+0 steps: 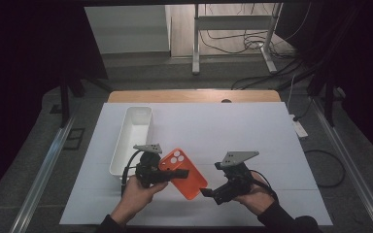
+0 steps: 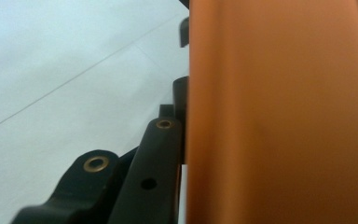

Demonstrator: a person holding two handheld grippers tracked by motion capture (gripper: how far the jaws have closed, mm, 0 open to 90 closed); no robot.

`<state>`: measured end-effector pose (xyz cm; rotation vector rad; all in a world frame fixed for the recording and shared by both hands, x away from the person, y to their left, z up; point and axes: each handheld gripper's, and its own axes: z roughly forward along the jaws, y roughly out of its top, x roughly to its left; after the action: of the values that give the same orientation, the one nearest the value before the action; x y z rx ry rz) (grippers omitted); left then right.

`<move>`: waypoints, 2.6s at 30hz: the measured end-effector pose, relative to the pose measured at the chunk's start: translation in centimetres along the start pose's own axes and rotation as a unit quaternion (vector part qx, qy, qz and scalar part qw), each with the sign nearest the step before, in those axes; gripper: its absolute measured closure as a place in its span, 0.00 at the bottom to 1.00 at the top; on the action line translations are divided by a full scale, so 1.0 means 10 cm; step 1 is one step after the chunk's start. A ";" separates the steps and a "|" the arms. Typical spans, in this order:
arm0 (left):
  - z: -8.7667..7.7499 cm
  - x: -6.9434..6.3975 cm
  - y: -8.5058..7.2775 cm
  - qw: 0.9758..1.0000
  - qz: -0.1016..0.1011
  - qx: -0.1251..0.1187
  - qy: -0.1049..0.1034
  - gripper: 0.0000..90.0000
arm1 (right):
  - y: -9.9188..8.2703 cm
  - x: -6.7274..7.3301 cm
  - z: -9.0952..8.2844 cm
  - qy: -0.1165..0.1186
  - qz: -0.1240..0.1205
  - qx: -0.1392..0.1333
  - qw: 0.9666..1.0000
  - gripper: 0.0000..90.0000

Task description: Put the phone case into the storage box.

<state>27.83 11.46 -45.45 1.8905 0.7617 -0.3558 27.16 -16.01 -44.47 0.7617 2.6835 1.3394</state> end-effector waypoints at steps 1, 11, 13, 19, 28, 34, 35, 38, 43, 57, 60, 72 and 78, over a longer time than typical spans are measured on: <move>0.01 -0.01 0.00 1.000 0.005 0.002 -0.005 0.96 | 0.00 0.01 0.01 0.004 -0.002 0.002 1.000 0.00; 0.08 -0.09 0.03 0.999 0.032 0.010 -0.038 0.96 | 0.05 0.13 0.10 0.035 -0.004 0.032 0.999 0.00; 0.09 -0.11 0.03 0.998 0.038 0.010 -0.045 0.96 | 0.06 0.15 0.12 0.043 -0.002 0.038 0.998 0.00; 0.09 -0.13 0.04 0.998 0.044 0.007 -0.054 0.96 | 0.07 0.20 0.16 0.041 -0.013 0.054 0.998 0.06; 0.10 -0.16 0.04 0.996 0.062 0.008 -0.062 0.96 | 0.09 0.17 0.09 0.077 -0.010 0.045 0.996 0.53; 0.11 -0.14 0.04 0.995 0.065 0.009 -0.077 0.94 | 0.11 0.12 0.06 0.138 0.019 0.039 0.989 0.83; 0.10 -0.14 0.05 0.995 0.064 0.006 -0.080 0.93 | 0.11 0.11 0.06 0.146 0.022 0.040 0.988 0.86; 0.10 -0.15 0.06 0.994 0.065 0.001 -0.091 0.87 | 0.11 0.10 0.04 0.165 0.024 0.036 0.985 0.93; 0.09 -0.17 0.08 0.995 0.065 -0.007 -0.077 0.80 | 0.13 0.12 0.01 0.155 0.018 0.032 0.987 0.94; -0.05 -0.32 0.18 0.989 0.112 0.022 0.090 0.22 | 0.14 0.10 -0.06 0.087 0.002 0.012 0.996 0.94; -0.07 -0.32 0.18 0.985 0.121 0.022 0.123 0.13 | 0.12 0.06 -0.07 0.078 0.009 0.012 0.997 0.94; -0.14 -0.29 0.17 0.970 0.121 0.025 0.210 0.00 | 0.10 -0.04 -0.12 0.052 0.025 0.001 0.998 0.94; -0.13 -0.28 0.16 0.970 0.119 0.033 0.208 0.00 | 0.09 -0.06 -0.13 0.039 0.026 -0.003 0.999 0.94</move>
<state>26.63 11.24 -42.20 2.1229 0.7883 0.1757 27.77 -16.78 -43.07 0.8006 2.7361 1.4181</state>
